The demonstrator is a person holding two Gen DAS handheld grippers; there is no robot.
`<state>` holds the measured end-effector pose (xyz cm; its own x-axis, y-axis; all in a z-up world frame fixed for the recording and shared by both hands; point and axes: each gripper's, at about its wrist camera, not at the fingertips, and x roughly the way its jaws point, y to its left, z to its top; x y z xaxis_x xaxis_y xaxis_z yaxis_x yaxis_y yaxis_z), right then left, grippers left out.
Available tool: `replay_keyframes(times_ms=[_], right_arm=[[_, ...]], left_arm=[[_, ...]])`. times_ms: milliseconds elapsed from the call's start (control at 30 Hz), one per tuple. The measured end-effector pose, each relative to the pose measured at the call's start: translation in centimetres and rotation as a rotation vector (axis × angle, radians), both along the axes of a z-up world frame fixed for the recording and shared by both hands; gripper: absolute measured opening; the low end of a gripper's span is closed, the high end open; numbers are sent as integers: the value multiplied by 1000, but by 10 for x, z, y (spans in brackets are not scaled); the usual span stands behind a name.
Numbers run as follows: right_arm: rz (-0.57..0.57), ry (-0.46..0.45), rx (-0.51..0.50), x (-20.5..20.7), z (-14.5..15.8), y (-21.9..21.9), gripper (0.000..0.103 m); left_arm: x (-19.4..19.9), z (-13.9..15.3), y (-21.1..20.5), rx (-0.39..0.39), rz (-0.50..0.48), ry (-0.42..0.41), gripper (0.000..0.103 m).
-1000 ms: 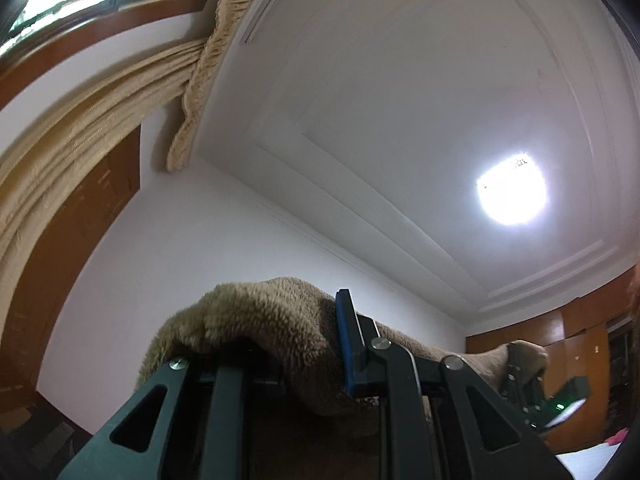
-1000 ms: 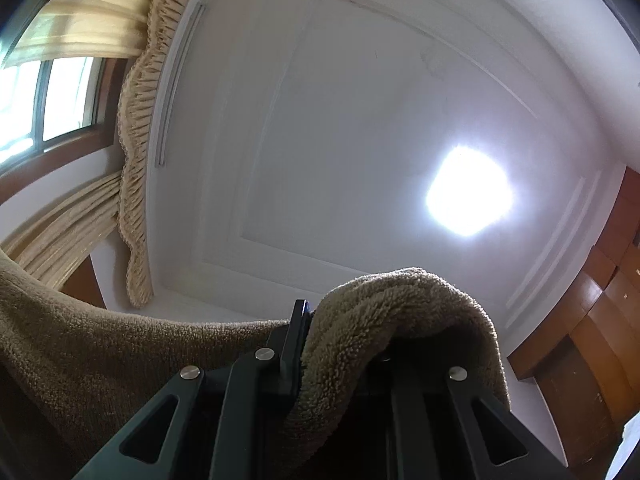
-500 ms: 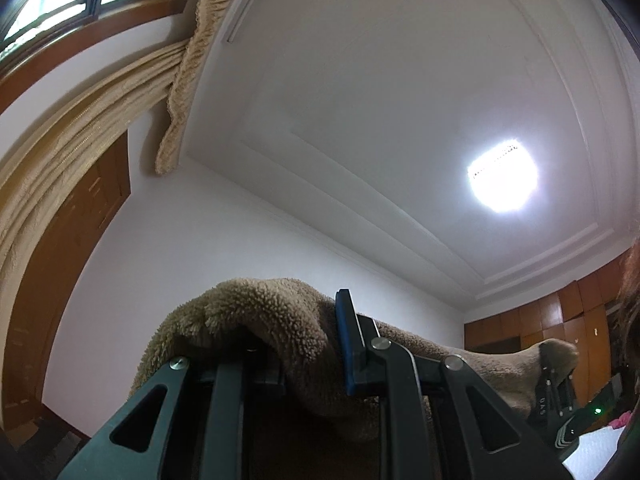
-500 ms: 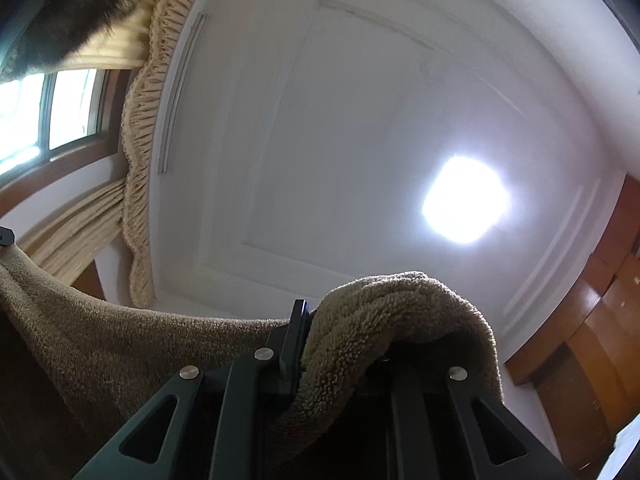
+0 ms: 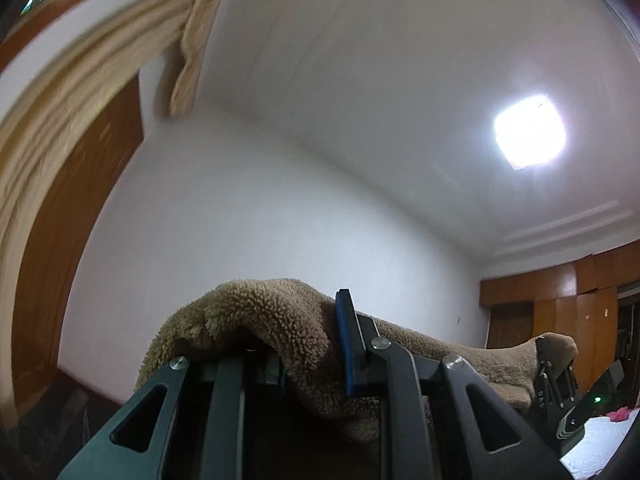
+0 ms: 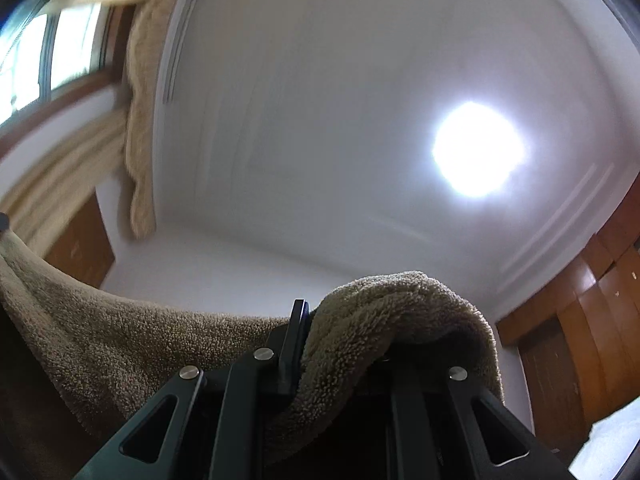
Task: Fold clothes
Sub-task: 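Lift the sweatshirt high with both grippers to shake it out, then lower the held sweatshirt onto the bed with both grippers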
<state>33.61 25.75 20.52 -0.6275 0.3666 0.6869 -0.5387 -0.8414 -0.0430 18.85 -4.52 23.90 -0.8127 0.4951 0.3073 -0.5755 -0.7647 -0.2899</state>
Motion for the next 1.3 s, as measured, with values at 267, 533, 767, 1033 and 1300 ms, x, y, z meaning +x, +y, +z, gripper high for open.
replay_keyframes(times_ms=[267, 533, 767, 1033, 1300], right_arm=[[-3, -488, -126, -197, -80, 41, 17], [75, -1005, -238, -342, -198, 86, 17], [117, -1229, -337, -390, -249, 120, 17], [201, -1318, -457, -404, -268, 149, 23], [412, -1339, -508, -397, -230, 141, 67]], left_arm=[[-205, -94, 52, -145, -8, -548, 22], [-342, -262, 93, -293, 64, -1017, 22], [-359, -305, 106, -301, 49, -1102, 22], [-378, -315, 112, -295, 32, -1157, 23], [-376, -307, 110, -240, -50, -1239, 64]])
